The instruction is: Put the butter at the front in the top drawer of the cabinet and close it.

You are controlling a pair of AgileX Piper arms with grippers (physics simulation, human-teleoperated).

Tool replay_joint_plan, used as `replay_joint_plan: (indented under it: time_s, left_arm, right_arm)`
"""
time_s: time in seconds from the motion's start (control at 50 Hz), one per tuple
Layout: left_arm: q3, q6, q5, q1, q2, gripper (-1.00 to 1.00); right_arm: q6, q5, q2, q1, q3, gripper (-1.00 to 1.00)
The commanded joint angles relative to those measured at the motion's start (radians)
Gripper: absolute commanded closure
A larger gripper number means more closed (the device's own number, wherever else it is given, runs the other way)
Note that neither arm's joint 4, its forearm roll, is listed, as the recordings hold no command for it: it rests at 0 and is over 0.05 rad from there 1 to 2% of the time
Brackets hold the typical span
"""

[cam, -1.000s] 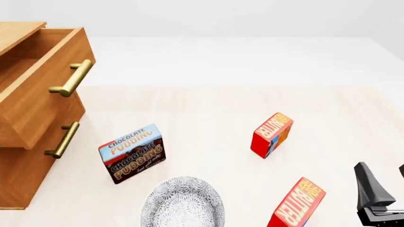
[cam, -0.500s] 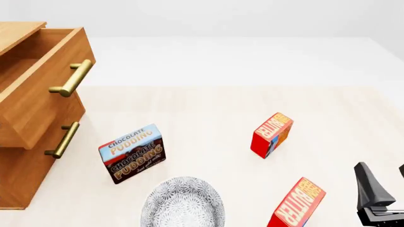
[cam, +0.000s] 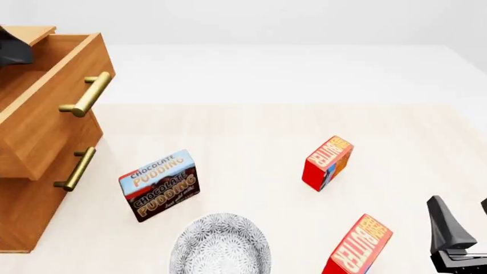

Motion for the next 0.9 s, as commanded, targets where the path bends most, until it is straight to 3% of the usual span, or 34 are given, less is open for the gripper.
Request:
replay_joint_plan:
  time_s: [0.02, 0.9]
  left_arm:
    - [0.022, -0.012, -0.022, 0.023, 0.030, -1.00]
    - [0.152, -0.026, -0.080, 0.086, 0.052, -1.00]
  right_arm:
    - [0.000, -0.001, 0.000, 0.000, 0.001, -1.00]
    - [0.000, -0.001, 0.000, 0.000, 0.001, -1.00]
